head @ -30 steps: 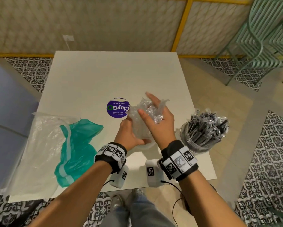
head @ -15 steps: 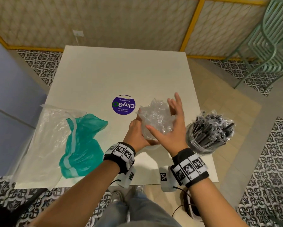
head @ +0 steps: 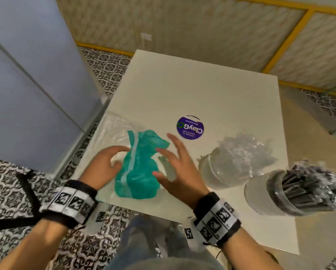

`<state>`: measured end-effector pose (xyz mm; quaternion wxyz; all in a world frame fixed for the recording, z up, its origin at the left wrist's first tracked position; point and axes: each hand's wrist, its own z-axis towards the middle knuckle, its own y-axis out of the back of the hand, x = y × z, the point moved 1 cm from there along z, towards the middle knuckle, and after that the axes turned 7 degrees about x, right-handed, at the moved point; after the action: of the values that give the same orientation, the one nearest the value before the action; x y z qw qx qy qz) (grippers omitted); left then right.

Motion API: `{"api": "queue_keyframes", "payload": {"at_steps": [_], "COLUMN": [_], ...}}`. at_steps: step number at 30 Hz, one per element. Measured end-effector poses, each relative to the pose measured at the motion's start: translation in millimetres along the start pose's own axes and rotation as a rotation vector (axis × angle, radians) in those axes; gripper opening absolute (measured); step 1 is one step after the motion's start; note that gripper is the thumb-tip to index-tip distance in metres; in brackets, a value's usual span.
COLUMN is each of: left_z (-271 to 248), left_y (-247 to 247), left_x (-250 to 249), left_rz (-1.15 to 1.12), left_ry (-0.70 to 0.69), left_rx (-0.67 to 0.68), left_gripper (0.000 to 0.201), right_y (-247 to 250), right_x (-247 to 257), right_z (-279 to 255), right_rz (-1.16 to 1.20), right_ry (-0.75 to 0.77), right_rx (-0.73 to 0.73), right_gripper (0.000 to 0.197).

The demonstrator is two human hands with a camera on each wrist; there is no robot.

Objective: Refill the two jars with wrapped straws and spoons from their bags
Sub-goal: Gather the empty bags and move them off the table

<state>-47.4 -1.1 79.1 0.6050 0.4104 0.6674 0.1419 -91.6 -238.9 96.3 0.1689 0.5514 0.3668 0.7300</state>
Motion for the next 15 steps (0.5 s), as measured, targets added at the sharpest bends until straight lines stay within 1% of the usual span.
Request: {"api": "queue_keyframes", "payload": {"at_steps": [1, 2, 3, 4, 5, 6, 7, 8, 9, 11, 12, 13, 14, 15], "left_z": [-7, -14, -20, -26, -30, -34, -35, -35, -33, -26, -23, -21, -20, -19], "left_y": [11, 19, 23, 24, 22, 19, 14, 10, 7, 2, -1, -3, -6, -7], "left_x": [28, 55, 79, 102, 123, 139, 154, 165, 174, 180, 182, 181, 180, 178], "left_rz": [0.116, 0.262, 0.42, 0.559, 0.657, 0.701, 0.702, 0.684, 0.667, 0.653, 0.637, 0.613, 0.576, 0.537], "left_ry": [0.044, 0.111, 0.201, 0.287, 0.347, 0.381, 0.39, 0.369, 0.332, 0.229, 0.182, 0.142, 0.101, 0.082], "left_rx": [0.007, 0.045, 0.11, 0.208, 0.329, 0.447, 0.531, 0.579, 0.597, 0.582, 0.571, 0.567, 0.569, 0.581], "left_gripper": [0.065, 0.067, 0.068, 0.076, 0.094, 0.109, 0.119, 0.123, 0.124, 0.115, 0.106, 0.098, 0.091, 0.084], "right_y": [-27, -53, -78, -101, -122, -137, -146, -151, -153, -151, -145, -138, -133, -135], "right_x": [-4, -9, -17, -23, -30, -37, -41, -47, -49, -53, -48, -38, -27, -18], "right_z": [5, 11, 16, 21, 24, 27, 30, 31, 33, 42, 49, 57, 69, 78], "right_rz": [-0.022, -0.056, -0.091, -0.127, -0.141, -0.061, 0.076, 0.168, 0.168, 0.161, 0.21, 0.228, 0.22, 0.173], "right_ry": [-0.016, -0.05, -0.116, -0.182, -0.249, -0.324, -0.404, -0.488, -0.566, -0.713, -0.726, -0.681, -0.575, -0.465], "right_rx": [0.123, 0.236, 0.36, 0.459, 0.517, 0.507, 0.432, 0.315, 0.197, -0.053, -0.198, -0.318, -0.406, -0.407], "right_gripper": [0.076, 0.091, 0.101, 0.106, 0.103, 0.091, 0.073, 0.054, 0.043, 0.035, 0.033, 0.033, 0.035, 0.037]}}
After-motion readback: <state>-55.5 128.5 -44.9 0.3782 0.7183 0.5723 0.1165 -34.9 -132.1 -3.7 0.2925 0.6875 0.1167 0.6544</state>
